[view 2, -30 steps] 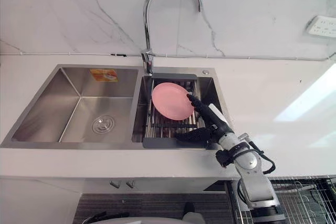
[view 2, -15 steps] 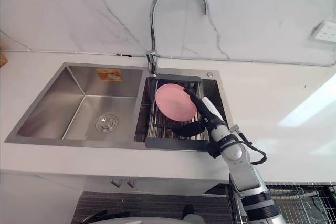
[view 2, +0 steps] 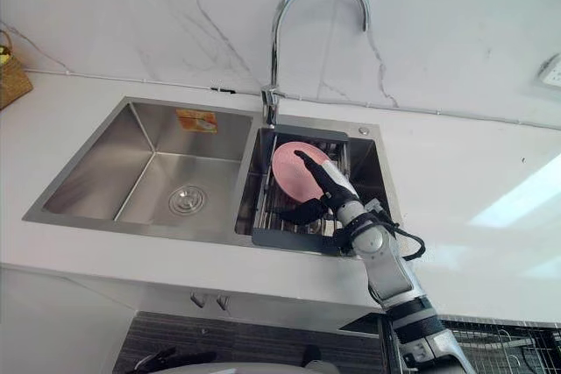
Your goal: Walk over to the sink, pick up the cup, carry it to the dishwasher, place the cup inside the dishwasher, then close the dishwasher door
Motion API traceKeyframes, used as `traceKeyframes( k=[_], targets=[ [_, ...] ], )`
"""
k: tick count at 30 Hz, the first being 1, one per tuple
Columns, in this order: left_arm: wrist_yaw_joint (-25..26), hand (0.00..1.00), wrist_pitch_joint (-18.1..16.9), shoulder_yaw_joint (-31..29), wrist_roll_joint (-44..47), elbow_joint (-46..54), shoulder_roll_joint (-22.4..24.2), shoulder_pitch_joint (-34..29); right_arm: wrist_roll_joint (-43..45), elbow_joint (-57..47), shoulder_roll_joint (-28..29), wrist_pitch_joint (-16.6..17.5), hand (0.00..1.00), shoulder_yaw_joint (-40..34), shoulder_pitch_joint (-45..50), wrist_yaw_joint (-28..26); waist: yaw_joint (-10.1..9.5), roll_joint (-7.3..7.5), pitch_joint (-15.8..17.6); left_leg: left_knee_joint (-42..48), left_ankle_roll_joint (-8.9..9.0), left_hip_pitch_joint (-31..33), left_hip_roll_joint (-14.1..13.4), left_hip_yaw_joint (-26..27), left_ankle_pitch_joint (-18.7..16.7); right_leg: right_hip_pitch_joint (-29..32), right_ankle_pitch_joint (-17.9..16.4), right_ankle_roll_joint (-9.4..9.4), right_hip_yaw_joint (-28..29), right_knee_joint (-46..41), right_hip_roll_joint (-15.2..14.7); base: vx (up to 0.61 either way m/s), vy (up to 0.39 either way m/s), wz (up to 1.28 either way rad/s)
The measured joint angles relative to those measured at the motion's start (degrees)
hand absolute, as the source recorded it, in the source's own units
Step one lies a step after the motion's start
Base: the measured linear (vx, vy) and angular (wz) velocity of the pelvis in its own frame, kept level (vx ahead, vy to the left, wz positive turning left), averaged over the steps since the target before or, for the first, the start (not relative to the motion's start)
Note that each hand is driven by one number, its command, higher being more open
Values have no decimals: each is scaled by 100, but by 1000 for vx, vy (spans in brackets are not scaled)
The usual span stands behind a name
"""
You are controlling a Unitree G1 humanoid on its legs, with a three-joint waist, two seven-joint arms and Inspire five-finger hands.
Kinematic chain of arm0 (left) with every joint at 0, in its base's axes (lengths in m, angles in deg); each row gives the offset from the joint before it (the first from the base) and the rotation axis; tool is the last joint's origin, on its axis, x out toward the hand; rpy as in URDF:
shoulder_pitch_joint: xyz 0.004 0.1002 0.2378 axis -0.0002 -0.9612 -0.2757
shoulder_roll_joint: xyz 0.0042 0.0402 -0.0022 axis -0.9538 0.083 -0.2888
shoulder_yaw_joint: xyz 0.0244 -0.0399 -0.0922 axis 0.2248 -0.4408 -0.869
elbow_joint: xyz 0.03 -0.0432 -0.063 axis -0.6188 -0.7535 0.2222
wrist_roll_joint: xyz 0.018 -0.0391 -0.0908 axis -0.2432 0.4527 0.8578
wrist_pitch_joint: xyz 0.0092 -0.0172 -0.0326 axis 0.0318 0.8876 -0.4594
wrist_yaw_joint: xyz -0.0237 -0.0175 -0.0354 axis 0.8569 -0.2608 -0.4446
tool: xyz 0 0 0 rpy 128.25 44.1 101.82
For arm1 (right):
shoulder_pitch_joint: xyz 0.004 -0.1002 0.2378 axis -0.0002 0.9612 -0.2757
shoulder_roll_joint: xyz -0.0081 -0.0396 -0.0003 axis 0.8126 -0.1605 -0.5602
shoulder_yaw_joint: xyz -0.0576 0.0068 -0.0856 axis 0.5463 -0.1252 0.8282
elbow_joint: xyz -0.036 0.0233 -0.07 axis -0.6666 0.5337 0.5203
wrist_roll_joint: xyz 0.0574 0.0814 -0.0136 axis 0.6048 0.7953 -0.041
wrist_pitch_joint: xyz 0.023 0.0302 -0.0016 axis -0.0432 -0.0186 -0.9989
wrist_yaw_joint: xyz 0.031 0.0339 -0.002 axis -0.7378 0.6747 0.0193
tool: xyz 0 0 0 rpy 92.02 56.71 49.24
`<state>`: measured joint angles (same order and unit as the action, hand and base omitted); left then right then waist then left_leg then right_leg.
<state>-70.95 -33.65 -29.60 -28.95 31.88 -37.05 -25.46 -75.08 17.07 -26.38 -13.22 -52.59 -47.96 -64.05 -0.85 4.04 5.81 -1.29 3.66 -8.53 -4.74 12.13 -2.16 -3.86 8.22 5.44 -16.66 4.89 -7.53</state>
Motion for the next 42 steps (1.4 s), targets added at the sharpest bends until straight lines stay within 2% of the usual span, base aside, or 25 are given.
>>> traceKeyframes(
  k=[6, 10, 15, 21, 36, 37, 42],
  targets=[
    [94, 100, 2, 0, -1, 62, 16, 6, -527, 546, 185, -105, 100, 41, -158, 369, -123, 10, 6, 8, -11, 32, 9, -64, 8, -11, -1, 2, -70, -1, -15, -19, -5, 6],
    [95, 100, 3, -34, -166, 92, 42, 5, -1175, 871, 268, -122, 100, 108, -327, 1137, -156, 10, 7, 12, -32, 60, 45, -119, 23, -19, -3, 4, -120, -3, -53, -23, 0, 7],
    [84, 100, 5, -38, -213, 142, 46, 3, -1594, 952, 424, -121, 100, 111, -345, 1811, -165, 10, 8, 12, -41, 69, 72, -138, 27, -21, -5, 10, -137, -6, -79, -4, 1, 1],
    [61, 100, 17, -40, -334, 242, 61, 1, -1660, 1118, 558, -120, 100, 118, -346, 2469, -259, 11, 15, 34, -52, 93, 83, -204, 24, -45, -20, 33, -203, -14, -99, -18, -5, 5],
    [61, 100, 19, -45, -434, 280, 78, 2, -1619, 1321, 866, -119, 100, 194, -356, 2623, -304, 7, 34, 119, -112, 113, 146, -245, -54, -46, -86, 121, -237, -121, -194, -8, 0, 2],
    [61, 100, 18, -45, -434, 280, 78, 2, -1599, 1321, 874, -119, 0, 199, -357, 2624, -306, 6, 34, 144, -118, 121, 146, -244, -70, -46, -89, 125, -236, -129, -199, 0, 0, 0],
    [61, 100, 0, -45, -434, 279, 79, 2, -1618, 1340, 952, -119, 0, 238, -357, 2862, -317, 8, 44, 176, -130, 130, 158, -243, -93, -46, -104, 144, -240, -166, -223, 0, 0, 0]
  ],
)
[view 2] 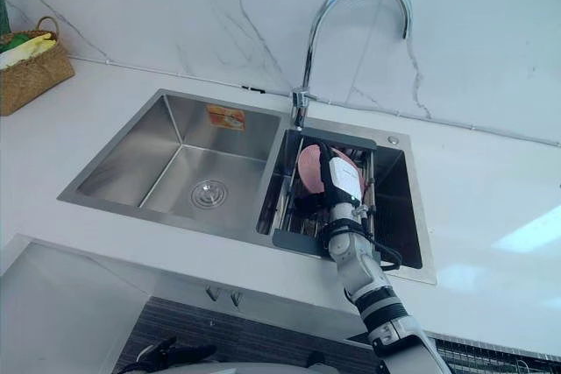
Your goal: Walk over to the sink, pick up the cup, carry it to the dishwasher, place the cup inside the dishwasher, then close the dishwasher door
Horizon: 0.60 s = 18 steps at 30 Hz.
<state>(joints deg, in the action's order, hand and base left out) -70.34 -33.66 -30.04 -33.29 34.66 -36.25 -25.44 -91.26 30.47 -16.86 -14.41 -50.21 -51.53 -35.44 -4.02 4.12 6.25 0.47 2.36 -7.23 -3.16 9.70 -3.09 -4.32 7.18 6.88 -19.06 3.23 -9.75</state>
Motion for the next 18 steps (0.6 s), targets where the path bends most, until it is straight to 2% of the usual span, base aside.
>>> traceKeyframes(
  k=[7, 10, 18],
  targets=[
    [-2, 100, -23, 0, -3, 5, 1, 2, -338, 111, 101, 15, 0, 12, -31, 518, -56, 8, 15, 10, -11, 1, 20, -15, -6, 0, -11, 12, -9, -32, -29, -10, 0, 0],
    [-8, 100, -85, 0, -168, 32, 9, 2, -665, 219, 98, 40, 0, 1, -85, 903, -93, 20, 21, 9, -13, 11, 28, -56, -6, -2, -22, 24, -44, -52, -39, -23, -6, 6],
    [-65, 100, -163, 1, -389, 216, -27, -16, -1102, 517, -57, 51, 0, -16, -280, 938, -168, 114, 76, 28, -30, 56, 54, -137, -6, -1, -57, 58, -162, -129, -87, -8, 1, 7]
  ],
)
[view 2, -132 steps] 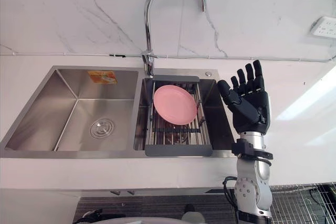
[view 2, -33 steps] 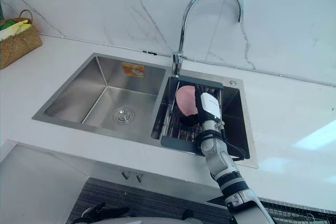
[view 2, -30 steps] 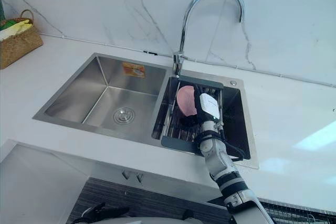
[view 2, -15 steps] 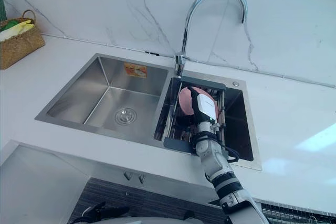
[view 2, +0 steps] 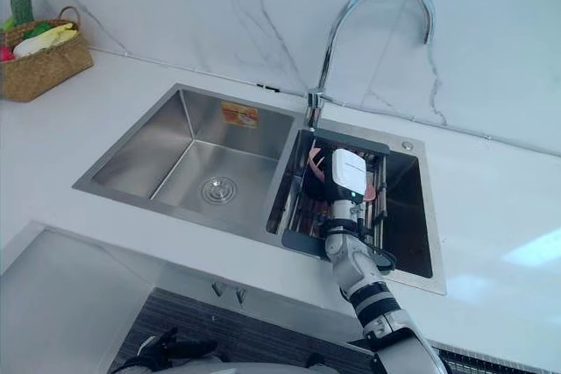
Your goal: Walk over to the sink, pick up the cup, carry it to the dishwasher, place the cup inside the dishwasher, then close the dishwasher door
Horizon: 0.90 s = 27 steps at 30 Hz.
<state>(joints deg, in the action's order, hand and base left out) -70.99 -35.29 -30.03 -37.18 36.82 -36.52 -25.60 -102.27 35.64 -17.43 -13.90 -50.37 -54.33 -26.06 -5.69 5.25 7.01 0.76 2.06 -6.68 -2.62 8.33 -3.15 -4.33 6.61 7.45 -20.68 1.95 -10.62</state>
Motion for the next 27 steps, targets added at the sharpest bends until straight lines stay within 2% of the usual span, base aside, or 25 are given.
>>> traceKeyframes(
  k=[10, 16, 18, 23, 27],
  targets=[
    [-30, 100, 10, 0, 6, 17, -33, -4, 12, -2, -477, 162, 0, -71, -31, -207, 30, 15, 13, 58, -24, 38, -7, 7, -23, 59, 4, -1, 3, -102, -14, 0, 0, 0],
    [-32, 100, 18, -2, 9, 30, -24, -20, 127, -151, -723, 611, 0, -318, -21, -205, 112, 9, 16, 173, -24, 107, -6, 63, -85, 123, 12, -11, 82, -103, -17, -23, 0, -6],
    [-33, 100, 15, -12, 10, 32, -14, -23, 306, -646, -740, 676, 0, -400, 142, -206, 145, -3, 24, 202, -24, 121, -15, 165, -95, 187, 31, -35, 183, -99, -5, -14, -1, -22],
    [-24, 100, -4, -20, 9, 2, -8, -78, 887, -2352, -750, 1108, 0, -1133, 752, -198, 380, -30, 31, 381, -25, 104, -40, 351, -244, 205, 63, -54, 408, -79, 19, -29, 3, -24],
    [16, 100, -4, -15, 53, -62, -12, -81, 1190, -2928, -751, 1362, 0, -1571, 877, -129, 494, -49, 20, 435, -28, 67, -45, 485, -293, 204, 88, -71, 529, -43, 29, -36, 4, -17]
  ],
)
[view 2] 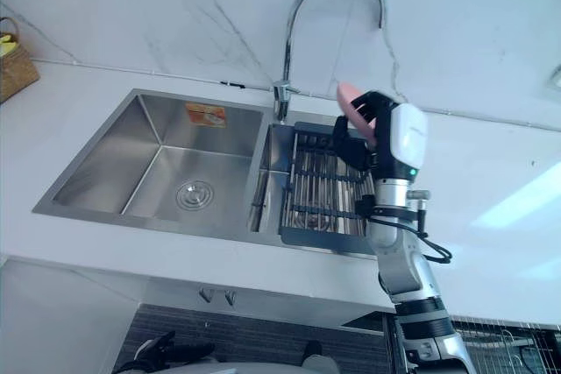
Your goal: Walk over to the sink, pick up the cup, carry it to the dishwasher, place the cup inside the dishwasher, then close the dishwasher door
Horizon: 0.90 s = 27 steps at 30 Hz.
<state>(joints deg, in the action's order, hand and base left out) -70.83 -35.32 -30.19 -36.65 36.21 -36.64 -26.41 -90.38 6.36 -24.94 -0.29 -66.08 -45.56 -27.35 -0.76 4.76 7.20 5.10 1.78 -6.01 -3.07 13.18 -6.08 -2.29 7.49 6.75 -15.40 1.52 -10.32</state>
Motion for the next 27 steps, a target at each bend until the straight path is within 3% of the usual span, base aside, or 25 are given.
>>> traceKeyframes(
  k=[7, 13, 16, 21, 22, 23, 24, 27],
  targets=[
    [90, 100, -17, 8, 13, -64, 24, 5, 106, -371, 1, 133, 0, -226, 271, 29, 18, -31, -30, 1, 29, -17, -51, 88, -60, -1, 36, -34, 77, 90, 76, -25, -12, -7],
    [87, 100, -29, 25, 10, -128, 17, 5, -86, -769, -9, 90, 0, -1043, 911, 30, 61, -21, -44, -11, 10, -69, -21, 172, -81, 53, 35, -35, 169, 27, 64, -3, 12, -7],
    [62, 100, -13, 38, 12, -138, -21, 5, -121, -793, -99, -93, 0, -1509, 1203, 136, 149, 8, -40, 10, -28, -9, -31, 396, -130, 378, 42, -63, 340, -295, 58, -53, 39, -37],
    [88, 100, 137, 51, 135, -29, -169, 14, -50, -480, -104, -339, 0, -2208, 1672, 791, 384, 167, 51, 280, -102, 101, -149, 1032, -349, 905, 434, -321, 366, -553, 197, -84, 44, -69],
    [151, 100, 140, 28, 186, -31, -172, 20, 12, -414, -93, -344, 0, -2439, 1835, 877, 421, 166, 59, 305, -144, 106, -234, 1270, -376, 1017, 773, -341, 235, -463, 309, -113, 60, -93],
    [225, 100, 134, 2, 238, -39, -156, 5, 68, -350, -83, -339, 0, -2566, 1904, 962, 451, 116, 90, 296, -192, 106, -354, 1448, -369, 1060, 902, -396, 102, -480, 369, -129, 70, -89],
    [330, 100, 127, -20, 352, -60, -139, 4, 225, -296, -53, -321, 0, -2740, 2025, 1131, 614, 114, 150, 299, -205, 101, -462, 1544, -359, 1251, 442, -707, -326, -1271, 283, -93, 61, -63],
    [487, 100, 118, -47, 648, -171, -178, -27, 342, -65, 162, -147, 0, -3021, 2093, 1631, 699, 121, 133, 342, -120, 127, -738, 1926, -300, 1383, -588, -762, -1119, -3153, -176, -28, 22, -62]
  ],
)
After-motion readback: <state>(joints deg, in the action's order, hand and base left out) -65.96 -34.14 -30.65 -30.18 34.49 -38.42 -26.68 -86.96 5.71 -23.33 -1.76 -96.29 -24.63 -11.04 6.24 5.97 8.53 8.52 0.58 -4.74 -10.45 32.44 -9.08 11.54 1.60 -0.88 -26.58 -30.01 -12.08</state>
